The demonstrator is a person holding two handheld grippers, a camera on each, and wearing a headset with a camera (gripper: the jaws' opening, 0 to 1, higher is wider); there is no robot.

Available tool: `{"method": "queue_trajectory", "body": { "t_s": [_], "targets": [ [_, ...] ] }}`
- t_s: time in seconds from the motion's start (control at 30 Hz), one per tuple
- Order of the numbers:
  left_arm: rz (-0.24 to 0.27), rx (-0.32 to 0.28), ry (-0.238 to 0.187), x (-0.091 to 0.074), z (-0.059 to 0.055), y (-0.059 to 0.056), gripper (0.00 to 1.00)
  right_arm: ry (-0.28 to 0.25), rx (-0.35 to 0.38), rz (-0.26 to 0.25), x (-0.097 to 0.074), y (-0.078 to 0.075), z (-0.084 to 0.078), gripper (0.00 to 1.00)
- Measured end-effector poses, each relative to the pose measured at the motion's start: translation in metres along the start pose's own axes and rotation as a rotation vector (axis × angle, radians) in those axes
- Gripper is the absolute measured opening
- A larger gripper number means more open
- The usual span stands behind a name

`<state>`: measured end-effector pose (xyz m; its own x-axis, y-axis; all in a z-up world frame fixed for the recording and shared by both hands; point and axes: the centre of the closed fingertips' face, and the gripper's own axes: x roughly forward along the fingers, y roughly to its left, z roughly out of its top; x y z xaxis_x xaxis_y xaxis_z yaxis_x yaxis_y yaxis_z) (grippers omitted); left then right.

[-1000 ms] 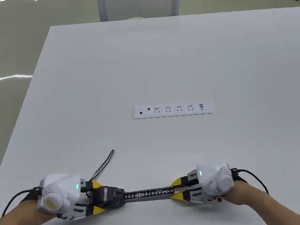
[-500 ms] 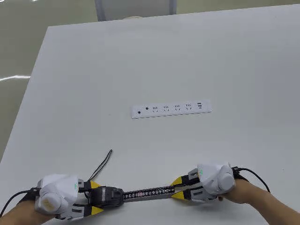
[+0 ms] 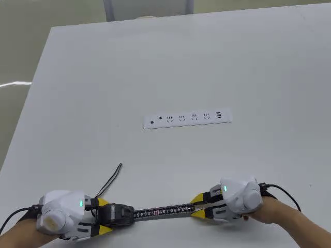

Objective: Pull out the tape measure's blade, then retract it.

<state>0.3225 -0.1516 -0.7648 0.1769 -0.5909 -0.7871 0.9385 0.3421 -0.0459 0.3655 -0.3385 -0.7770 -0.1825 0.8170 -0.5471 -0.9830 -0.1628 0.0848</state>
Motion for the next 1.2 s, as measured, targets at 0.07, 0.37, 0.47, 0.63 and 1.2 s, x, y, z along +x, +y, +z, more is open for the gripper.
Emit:
{"method": "queue_trajectory", "body": {
  "t_s": [0.07, 0.37, 0.47, 0.63, 1.2],
  "targets": [
    [0.001, -0.001, 0.001, 0.0, 0.0, 0.0, 0.29, 0.001, 0.0, -0.002, -0.002, 0.0, -0.001, 0.1],
    [0.002, -0.004, 0.002, 0.0, 0.0, 0.0, 0.29, 0.004, 0.012, -0.007, -0.01, 0.001, -0.007, 0.1],
    [0.001, -0.004, 0.003, 0.0, 0.0, 0.0, 0.29, 0.005, 0.014, -0.007, -0.012, 0.001, -0.009, 0.1],
    [0.002, -0.005, 0.005, 0.0, 0.0, 0.0, 0.29, 0.002, 0.021, -0.008, -0.014, 0.001, -0.011, 0.1],
    [0.003, -0.006, 0.012, 0.0, 0.0, 0.0, 0.29, 0.001, 0.04, -0.011, -0.023, 0.0, -0.018, 0.1]
  ]
}}
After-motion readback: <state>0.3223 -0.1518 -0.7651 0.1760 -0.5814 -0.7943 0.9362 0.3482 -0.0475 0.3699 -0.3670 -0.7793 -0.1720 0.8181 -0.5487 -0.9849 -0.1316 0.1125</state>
